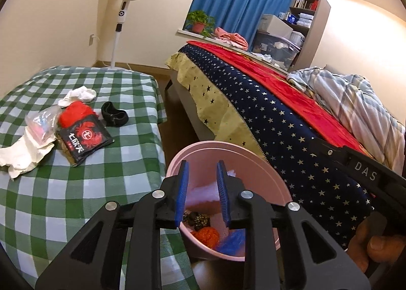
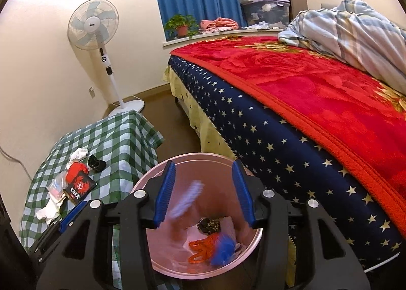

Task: Collect trash
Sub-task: 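Open both tools to drop the blue bag and lavender foam into the bin, then move both open tools back toward the trash on the checked table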

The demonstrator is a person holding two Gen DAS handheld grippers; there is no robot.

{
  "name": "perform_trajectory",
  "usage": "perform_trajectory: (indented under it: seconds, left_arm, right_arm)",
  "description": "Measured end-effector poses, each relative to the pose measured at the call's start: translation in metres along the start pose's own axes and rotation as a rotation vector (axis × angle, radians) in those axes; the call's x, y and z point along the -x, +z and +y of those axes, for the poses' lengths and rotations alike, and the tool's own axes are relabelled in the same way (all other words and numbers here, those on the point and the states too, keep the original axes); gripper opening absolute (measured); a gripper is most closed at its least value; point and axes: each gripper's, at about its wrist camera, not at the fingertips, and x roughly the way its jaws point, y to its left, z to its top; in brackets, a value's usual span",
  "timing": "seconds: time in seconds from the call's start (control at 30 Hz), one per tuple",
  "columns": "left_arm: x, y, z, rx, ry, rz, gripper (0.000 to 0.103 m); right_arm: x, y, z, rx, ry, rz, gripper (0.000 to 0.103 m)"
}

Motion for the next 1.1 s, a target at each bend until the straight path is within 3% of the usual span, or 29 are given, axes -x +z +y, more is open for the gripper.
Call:
perform_trajectory:
  seconds: [0.17,0.4,0.5,0.6,0.73,0.97,1.1]
  left_arm:
    - [0.007,-0.001,0.006,0.003,0.010,-0.010,0.023]
    - [0.018,0.001,0.021,0.021,0.041,-0.029,0.023]
    - [0.023,0.002,0.031,0.032,0.063,-0.039,0.023]
    - [0.028,0.002,0.041,0.048,0.086,-0.050,0.032]
    - [0.035,0.001,0.057,0.056,0.123,-0.062,0.037]
    - [0.052,0.001,0.100,0.113,0.229,-0.100,0.037]
    - [0.058,0.002,0.121,0.147,0.288,-0.124,0.037]
  right_arm:
    - [0.002,0.000,0.004,0.020,0.015,-0.007,0.048]
    - [0.009,-0.002,0.026,0.105,0.034,-0.047,0.081]
    - [0.012,-0.002,0.035,0.143,0.040,-0.065,0.085]
    - [0.013,-0.004,0.043,0.172,0.054,-0.073,0.091]
    - [0.009,-0.004,0.052,0.191,0.079,-0.070,0.091]
    - [-0.005,-0.008,0.070,0.175,0.150,-0.045,0.091]
    - [-0.011,-0.012,0.084,0.166,0.202,-0.050,0.084]
